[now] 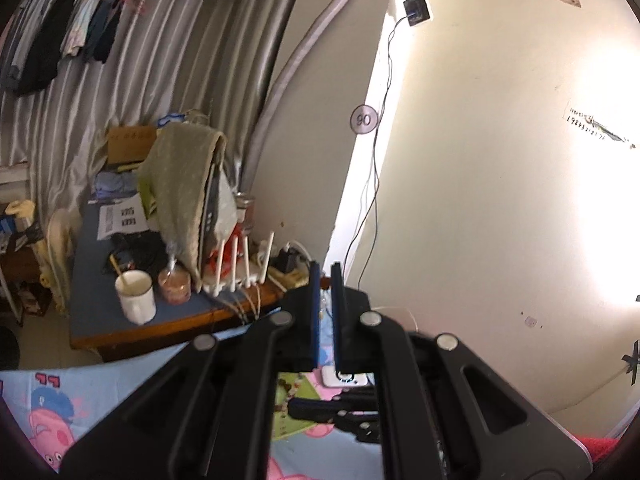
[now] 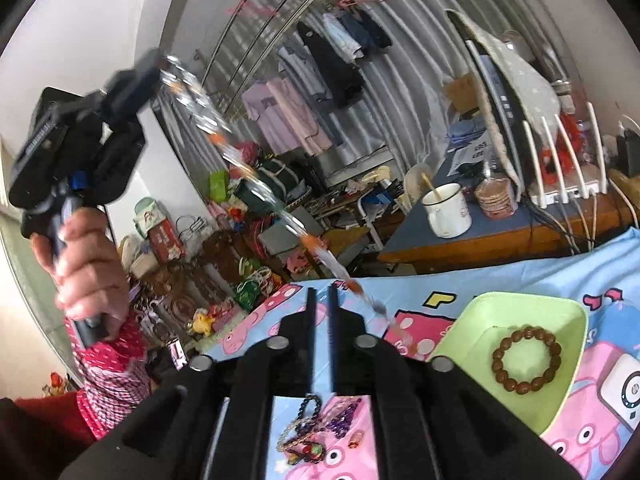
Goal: Organize jewelry
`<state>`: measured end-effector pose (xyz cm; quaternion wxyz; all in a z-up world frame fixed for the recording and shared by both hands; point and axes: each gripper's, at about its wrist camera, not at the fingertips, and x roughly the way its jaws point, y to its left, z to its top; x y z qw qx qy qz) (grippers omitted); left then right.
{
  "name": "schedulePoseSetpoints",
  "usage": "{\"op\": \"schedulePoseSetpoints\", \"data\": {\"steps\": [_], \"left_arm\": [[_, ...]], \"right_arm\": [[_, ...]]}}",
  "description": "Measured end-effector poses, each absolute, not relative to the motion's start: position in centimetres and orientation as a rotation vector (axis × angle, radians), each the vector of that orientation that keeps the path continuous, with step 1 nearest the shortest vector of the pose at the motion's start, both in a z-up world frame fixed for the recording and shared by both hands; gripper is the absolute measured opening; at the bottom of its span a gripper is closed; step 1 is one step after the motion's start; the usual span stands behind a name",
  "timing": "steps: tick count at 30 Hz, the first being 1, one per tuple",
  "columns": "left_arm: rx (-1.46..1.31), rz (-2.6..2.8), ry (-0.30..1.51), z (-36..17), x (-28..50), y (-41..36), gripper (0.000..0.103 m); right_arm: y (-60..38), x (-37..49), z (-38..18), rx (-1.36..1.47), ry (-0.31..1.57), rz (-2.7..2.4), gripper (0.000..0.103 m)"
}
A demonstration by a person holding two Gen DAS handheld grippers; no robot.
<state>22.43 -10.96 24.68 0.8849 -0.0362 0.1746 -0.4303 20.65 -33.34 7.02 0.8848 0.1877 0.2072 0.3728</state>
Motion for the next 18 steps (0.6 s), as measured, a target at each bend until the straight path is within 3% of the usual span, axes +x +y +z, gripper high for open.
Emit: {"op": "schedulePoseSetpoints", "data": {"steps": [1, 3, 4, 8, 12, 13, 14, 15, 18], "left_arm": [[-0.073, -0.895, 0.362, 24.9, 22.5, -11.2, 0.004], [-0.067, -0.899, 0.368, 25.2, 22.9, -12.1, 0.004], [-0.064, -0.901, 0.373, 25.2, 23.1, -12.5, 0.004], [-0.052, -0.917, 0.394, 24.8, 23.9, -14.1, 0.004], [-0.047, -0.926, 0.408, 24.1, 24.3, -15.1, 0.004], [-0.046, -0.927, 0.409, 24.0, 24.3, -15.2, 0.004], [-0.046, -0.929, 0.411, 23.8, 24.4, -15.3, 0.004], [-0.045, -0.932, 0.416, 23.7, 24.5, -15.5, 0.004], [-0.038, -0.928, 0.427, 23.1, 25.0, -15.6, 0.004]], "right_arm": [[-33.7, 20.7, 6.8, 0.396, 0.429, 0.760, 0.000], [-34.5, 20.9, 6.1, 0.421, 0.444, 0.759, 0.057], [-34.6, 20.9, 5.9, 0.416, 0.444, 0.750, 0.061], [-33.7, 20.4, 5.6, 0.194, 0.429, 0.532, 0.061], [-33.1, 22.6, 3.9, 0.073, 0.545, 0.385, 0.058], [-33.5, 23.4, 3.2, 0.112, 0.587, 0.409, 0.051], [-33.8, 23.8, 2.8, 0.134, 0.608, 0.426, 0.025], [-34.1, 24.6, 2.3, 0.161, 0.637, 0.446, 0.007], [-34.4, 26.1, 1.4, 0.217, 0.687, 0.514, 0.000]]}}
